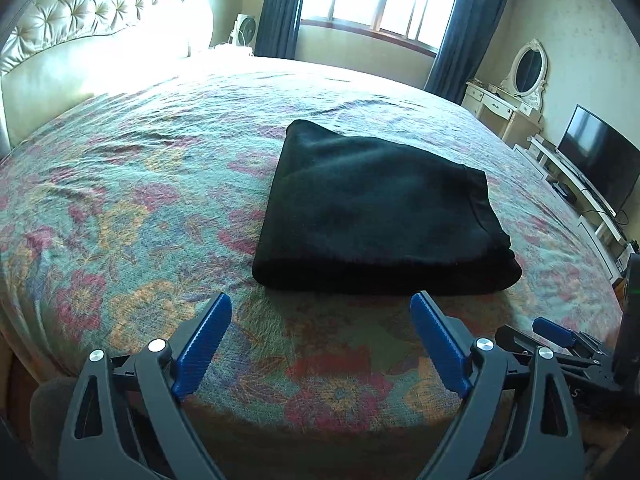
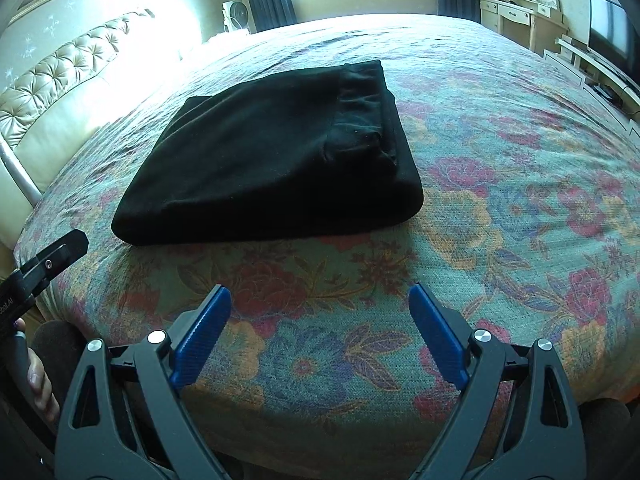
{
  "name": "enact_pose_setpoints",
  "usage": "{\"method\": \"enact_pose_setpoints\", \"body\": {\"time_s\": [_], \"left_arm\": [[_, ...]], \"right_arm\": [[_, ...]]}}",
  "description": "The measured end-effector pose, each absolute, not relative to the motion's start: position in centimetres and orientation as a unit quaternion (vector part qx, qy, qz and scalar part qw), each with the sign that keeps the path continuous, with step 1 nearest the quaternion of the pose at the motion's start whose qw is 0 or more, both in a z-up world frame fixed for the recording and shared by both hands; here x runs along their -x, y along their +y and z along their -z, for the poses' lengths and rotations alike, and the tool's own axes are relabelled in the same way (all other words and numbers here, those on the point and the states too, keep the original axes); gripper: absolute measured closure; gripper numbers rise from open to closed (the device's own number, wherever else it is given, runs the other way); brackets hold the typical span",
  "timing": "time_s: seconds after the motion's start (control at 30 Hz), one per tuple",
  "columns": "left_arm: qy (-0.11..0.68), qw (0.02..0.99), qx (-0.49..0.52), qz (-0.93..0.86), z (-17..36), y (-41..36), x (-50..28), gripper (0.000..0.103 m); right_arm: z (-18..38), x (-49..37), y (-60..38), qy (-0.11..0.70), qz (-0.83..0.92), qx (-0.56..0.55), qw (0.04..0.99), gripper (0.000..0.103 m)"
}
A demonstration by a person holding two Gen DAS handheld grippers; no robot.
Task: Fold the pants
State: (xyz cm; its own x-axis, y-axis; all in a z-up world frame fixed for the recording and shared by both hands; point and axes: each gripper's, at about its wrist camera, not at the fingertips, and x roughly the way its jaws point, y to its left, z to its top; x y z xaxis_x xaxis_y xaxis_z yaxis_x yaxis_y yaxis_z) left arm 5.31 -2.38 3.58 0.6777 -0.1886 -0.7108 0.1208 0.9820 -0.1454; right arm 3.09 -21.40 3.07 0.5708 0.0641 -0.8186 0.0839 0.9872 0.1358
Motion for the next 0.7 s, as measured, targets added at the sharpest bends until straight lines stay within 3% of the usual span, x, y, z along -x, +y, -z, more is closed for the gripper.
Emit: {"method": "enact_pose_setpoints", "body": {"time_s": [0.7], "left_arm": [[0.414, 0.906, -0.004, 0.087, -2.8, -3.9, -5.2, 0.013]], "right_arm": [[-3.7, -2.8, -22.0, 0.458, 0.010, -0.089, 0.884, 0.012]]}}
